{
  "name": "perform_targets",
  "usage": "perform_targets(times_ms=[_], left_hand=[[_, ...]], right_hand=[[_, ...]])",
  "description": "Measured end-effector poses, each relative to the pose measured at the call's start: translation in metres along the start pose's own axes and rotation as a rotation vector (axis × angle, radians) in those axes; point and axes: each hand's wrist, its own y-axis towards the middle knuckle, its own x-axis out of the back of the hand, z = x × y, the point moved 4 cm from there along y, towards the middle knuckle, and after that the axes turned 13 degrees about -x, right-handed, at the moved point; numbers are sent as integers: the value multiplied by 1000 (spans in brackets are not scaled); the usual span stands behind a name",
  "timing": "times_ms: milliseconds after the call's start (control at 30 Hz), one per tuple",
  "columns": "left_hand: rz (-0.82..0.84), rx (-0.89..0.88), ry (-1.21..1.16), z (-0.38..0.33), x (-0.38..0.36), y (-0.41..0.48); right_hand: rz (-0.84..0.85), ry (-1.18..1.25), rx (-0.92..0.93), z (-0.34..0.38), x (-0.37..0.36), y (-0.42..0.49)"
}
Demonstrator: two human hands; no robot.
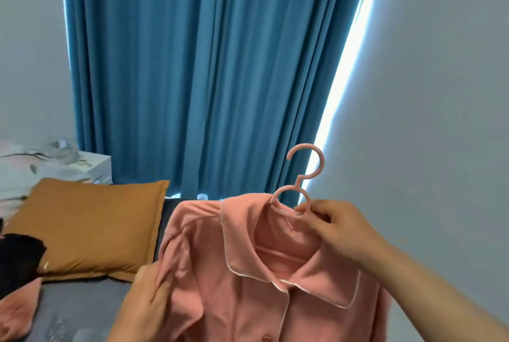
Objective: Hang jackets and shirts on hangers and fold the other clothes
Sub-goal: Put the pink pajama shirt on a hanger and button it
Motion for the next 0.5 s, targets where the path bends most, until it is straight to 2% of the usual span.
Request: perform_targets(times_ms=[67,200,267,333,400,500], left_hand=[[-74,-183,-13,-51,41,17],[-275,-360,-2,-169,125,54],[-315,-410,-114,-220,164,63],[-376,-414,-99,-250,205,68],[-412,-420,102,-268,247,71],[-304,-363,505,-270,289,80]], right_hand=[[-9,4,-15,26,38,-18],[-61,33,19,72,105,-48],[-114,-1,34,87,138,-65],[-150,-44,55,101,170,-83],[-216,-62,70,110,202,-102],[-292,-65,100,121,235,-118]])
